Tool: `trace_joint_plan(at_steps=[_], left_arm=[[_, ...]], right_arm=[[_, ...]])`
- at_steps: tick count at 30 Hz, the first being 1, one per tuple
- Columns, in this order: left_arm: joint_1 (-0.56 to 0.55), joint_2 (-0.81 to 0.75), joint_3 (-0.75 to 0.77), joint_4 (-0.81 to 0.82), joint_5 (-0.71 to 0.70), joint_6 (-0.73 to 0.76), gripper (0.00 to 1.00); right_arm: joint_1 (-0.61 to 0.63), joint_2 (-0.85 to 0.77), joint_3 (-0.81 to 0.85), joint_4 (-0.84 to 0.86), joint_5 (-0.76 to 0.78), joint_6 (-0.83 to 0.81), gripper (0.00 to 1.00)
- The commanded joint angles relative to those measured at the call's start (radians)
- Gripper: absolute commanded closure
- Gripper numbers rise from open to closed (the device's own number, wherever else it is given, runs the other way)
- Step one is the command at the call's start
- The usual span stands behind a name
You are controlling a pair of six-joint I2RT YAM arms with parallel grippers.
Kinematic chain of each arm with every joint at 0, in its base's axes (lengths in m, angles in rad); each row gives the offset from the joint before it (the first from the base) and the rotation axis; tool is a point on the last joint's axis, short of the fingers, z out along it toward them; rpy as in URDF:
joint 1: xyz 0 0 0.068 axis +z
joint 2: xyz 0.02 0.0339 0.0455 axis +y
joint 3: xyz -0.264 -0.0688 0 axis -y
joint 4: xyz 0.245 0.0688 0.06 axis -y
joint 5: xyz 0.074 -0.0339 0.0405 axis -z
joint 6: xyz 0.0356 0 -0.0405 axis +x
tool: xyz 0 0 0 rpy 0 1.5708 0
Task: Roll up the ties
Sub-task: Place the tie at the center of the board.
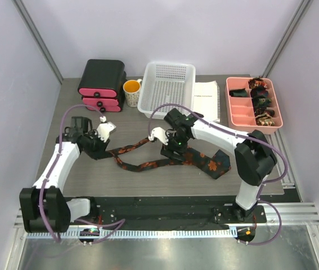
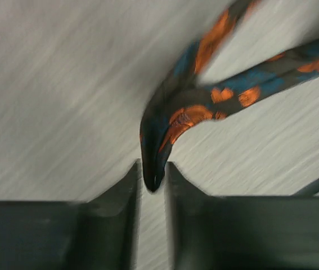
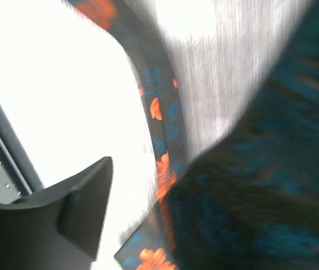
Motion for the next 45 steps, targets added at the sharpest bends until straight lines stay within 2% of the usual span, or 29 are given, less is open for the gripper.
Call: trace_joint_plan(at_steps=[1, 4, 6, 10, 13, 15, 16, 19, 21, 23, 24, 25, 26, 27, 29, 31, 33, 36, 41, 45], left_arm=[[0.123, 0.080, 0.053, -0.149, 0.073, 0.251, 0.53], [0.166, 0.147, 0.154, -0.241, 0.145, 0.326, 0.36], [0.166, 0.184, 0.221, -0.302, 0.183, 0.370, 0.29], [0.151, 0.273, 0.294, -0.296, 0.191, 0.369, 0.27], [0.108, 0.333, 0.340, -0.284, 0.209, 0.346, 0.26], [0.055, 0.350, 0.352, -0.264, 0.217, 0.326, 0.27], [0.019, 0.349, 0.349, -0.225, 0.223, 0.296, 0.29], [0.008, 0.352, 0.347, -0.131, 0.255, 0.236, 0.31], [0.008, 0.381, 0.375, -0.129, 0.271, 0.193, 0.33], [0.008, 0.396, 0.403, -0.146, 0.295, 0.180, 0.36], [0.008, 0.399, 0.404, -0.146, 0.300, 0.180, 0.36], [-0.004, 0.399, 0.400, -0.135, 0.298, 0.180, 0.36], [-0.013, 0.399, 0.386, -0.099, 0.291, 0.177, 0.36], [-0.025, 0.396, 0.378, -0.079, 0.273, 0.180, 0.36], [-0.080, 0.404, 0.361, -0.022, 0.236, 0.168, 0.35], [-0.134, 0.416, 0.352, 0.085, 0.200, 0.131, 0.33], [-0.165, 0.453, 0.355, 0.206, 0.173, 0.095, 0.32], [-0.219, 0.549, 0.430, 0.285, 0.095, 0.015, 0.32], [-0.226, 0.684, 0.567, 0.326, 0.064, -0.174, 0.33], [-0.226, 0.735, 0.573, 0.352, 0.067, -0.277, 0.35]], right_arm=[[-0.033, -0.088, -0.045, -0.046, 0.010, 0.005, 0.27], [-0.110, -0.158, -0.081, -0.090, 0.010, -0.015, 0.22], [-0.145, -0.183, -0.096, -0.141, 0.016, -0.033, 0.21], [-0.223, -0.221, -0.154, -0.179, 0.030, -0.116, 0.18], [-0.217, -0.200, -0.161, -0.190, -0.019, -0.121, 0.18], [-0.191, -0.151, -0.141, -0.184, -0.042, -0.106, 0.26], [-0.181, -0.139, -0.120, -0.184, -0.062, -0.101, 0.33], [-0.046, -0.118, -0.115, -0.170, -0.035, -0.077, 0.46], [0.079, -0.138, -0.144, -0.150, -0.004, -0.066, 0.52], [0.175, -0.160, -0.222, -0.132, 0.085, -0.076, 0.52], [0.251, -0.190, -0.254, -0.116, 0.126, -0.081, 0.49], [0.267, -0.201, -0.310, -0.100, 0.177, -0.080, 0.40], [0.269, -0.209, -0.323, -0.075, 0.224, -0.078, 0.36], [0.249, -0.210, -0.326, -0.072, 0.238, -0.075, 0.32], [0.214, -0.204, -0.314, -0.072, 0.236, -0.054, 0.17], [0.160, -0.200, -0.293, -0.070, 0.213, -0.023, 0.11], [0.123, -0.198, -0.279, -0.070, 0.182, -0.003, 0.09], [0.039, -0.203, -0.236, -0.073, 0.122, 0.031, 0.02], [-0.038, -0.249, -0.231, -0.090, 0.102, 0.031, 0.00], [-0.114, -0.298, -0.283, -0.125, 0.111, -0.043, 0.00]])
